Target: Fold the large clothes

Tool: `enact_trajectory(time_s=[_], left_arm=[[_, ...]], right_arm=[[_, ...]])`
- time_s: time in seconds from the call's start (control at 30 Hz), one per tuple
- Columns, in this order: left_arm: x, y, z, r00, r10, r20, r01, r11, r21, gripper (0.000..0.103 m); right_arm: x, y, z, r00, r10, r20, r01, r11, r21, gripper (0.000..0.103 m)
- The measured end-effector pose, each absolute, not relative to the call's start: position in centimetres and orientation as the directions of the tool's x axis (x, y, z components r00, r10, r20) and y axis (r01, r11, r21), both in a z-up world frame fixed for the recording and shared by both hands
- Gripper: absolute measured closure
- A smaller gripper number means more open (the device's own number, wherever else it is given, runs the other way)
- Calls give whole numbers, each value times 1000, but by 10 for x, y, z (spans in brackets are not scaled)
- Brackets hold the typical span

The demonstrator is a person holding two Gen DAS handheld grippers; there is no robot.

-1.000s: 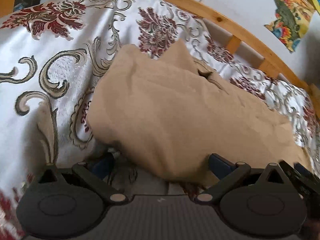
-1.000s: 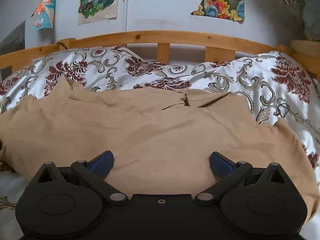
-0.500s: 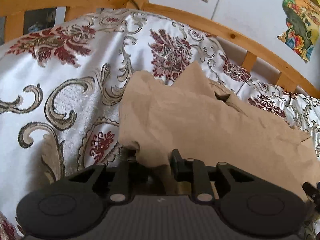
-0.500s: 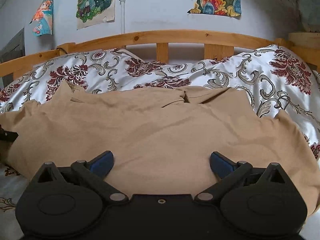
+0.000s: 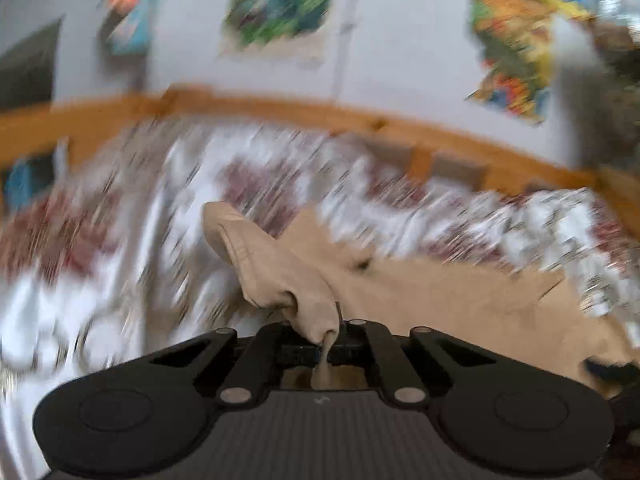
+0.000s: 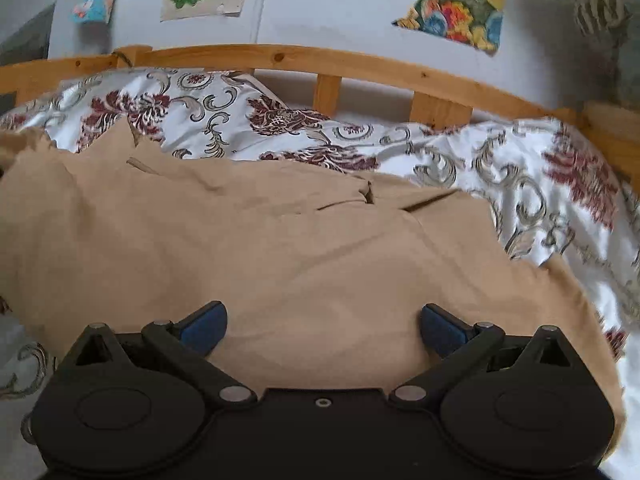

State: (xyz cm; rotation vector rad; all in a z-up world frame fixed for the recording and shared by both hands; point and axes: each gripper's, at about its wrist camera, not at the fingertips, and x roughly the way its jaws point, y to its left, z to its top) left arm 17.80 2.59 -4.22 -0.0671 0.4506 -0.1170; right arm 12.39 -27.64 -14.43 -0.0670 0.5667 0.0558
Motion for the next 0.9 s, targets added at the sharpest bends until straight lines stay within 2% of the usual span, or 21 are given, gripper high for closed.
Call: enact_trajectory(time_s=[0.07,0.13,0.2,0.23,0.3,0.4,0.47,0.53,0.63,0.73,0.8,0.9], left_arm=[[176,0,-16,914,-180,-364,180,983,-33,102],[180,-36,12,913,-239,-331,272,961,57,102],[186,-71,31,895,-294,-336,351,928,122,102],[189,-88,37,881,-323,-347,389,911,139,102],[195,-128,45,845,-366,-389,464,864,196,102],[197,-178,40,811,-384,-440,535,792,294,102],[187,-206,25,801,-377,-464,558,750,354,102],[176,-225,4,789,-373,-489,581,713,393,102],[161,-242,-24,767,-368,-526,613,664,428,102],[156,-248,-39,751,-364,-551,624,665,411,102],[155,-249,-43,744,-372,-556,634,657,408,102],[151,-241,-43,676,-461,-576,719,583,378,102]], right_arm=[[118,-296,-139,865,101,-491,-56,993,106,1],[112,-331,-131,880,177,-441,-10,935,355,11],[112,-369,-123,871,183,-455,101,841,531,16],[110,-389,-118,870,190,-454,146,782,606,21],[104,-423,-103,870,200,-452,204,688,696,23],[92,-463,-79,857,231,-461,242,609,755,20],[77,-487,-76,888,235,-396,225,527,819,0],[72,-507,-85,911,252,-326,207,405,891,0],[90,-519,-109,871,418,-257,176,223,959,0],[105,-516,-125,819,544,-183,148,106,983,1],[111,-512,-130,798,569,-200,167,111,980,1],[104,-507,-126,826,469,-313,238,215,947,10]])
